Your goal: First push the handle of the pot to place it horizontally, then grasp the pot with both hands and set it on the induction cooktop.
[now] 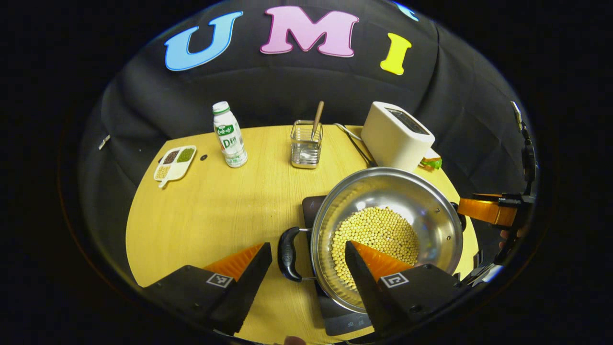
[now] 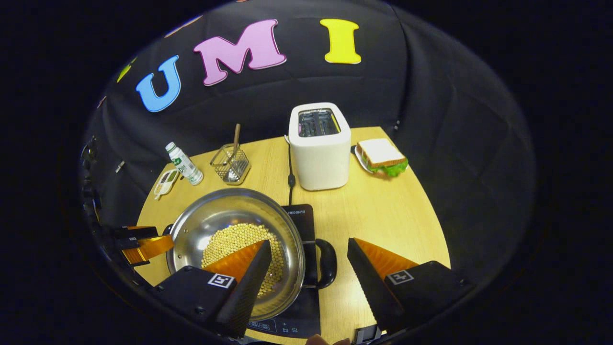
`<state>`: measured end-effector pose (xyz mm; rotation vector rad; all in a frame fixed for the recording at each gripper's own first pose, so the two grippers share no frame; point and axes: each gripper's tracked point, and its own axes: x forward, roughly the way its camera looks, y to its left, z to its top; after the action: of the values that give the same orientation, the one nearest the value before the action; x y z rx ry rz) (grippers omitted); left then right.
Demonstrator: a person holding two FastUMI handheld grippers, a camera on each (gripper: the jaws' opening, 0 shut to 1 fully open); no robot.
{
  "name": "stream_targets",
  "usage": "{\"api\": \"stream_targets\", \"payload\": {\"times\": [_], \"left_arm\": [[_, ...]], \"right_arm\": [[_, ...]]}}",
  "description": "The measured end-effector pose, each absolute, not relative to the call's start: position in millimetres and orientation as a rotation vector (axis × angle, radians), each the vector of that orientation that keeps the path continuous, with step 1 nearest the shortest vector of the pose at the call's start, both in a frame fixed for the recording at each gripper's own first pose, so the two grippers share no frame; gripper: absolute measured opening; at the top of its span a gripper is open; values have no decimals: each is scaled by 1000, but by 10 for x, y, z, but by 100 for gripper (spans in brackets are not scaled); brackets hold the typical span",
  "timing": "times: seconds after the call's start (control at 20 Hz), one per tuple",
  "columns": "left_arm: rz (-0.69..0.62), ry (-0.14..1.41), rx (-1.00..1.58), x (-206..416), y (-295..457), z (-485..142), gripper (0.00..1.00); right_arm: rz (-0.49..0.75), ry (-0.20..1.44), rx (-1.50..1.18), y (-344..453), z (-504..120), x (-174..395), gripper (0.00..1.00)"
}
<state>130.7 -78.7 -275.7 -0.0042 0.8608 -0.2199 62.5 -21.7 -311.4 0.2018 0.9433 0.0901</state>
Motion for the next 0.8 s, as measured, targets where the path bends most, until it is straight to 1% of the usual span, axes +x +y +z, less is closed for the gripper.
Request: {"api": "stream_targets", "payload": {"times": [0.2, 0.4, 0.6, 0.8], "left_arm": [[-216, 728, -36, 1231, -776, -2305, 96], [-188, 594, -25, 1126, -669, -1863, 96], [-181, 456, -23, 970, -601, -1395, 95], [-146, 327, -33, 793, -453, -933, 95]], "right_arm": [[66, 772, 213, -276, -2612, 687, 99], [77, 634, 172, -304, -2111, 614, 99], [74, 520, 139, -305, -1654, 544, 99], [56, 407, 140, -290, -1203, 467, 99]]}}
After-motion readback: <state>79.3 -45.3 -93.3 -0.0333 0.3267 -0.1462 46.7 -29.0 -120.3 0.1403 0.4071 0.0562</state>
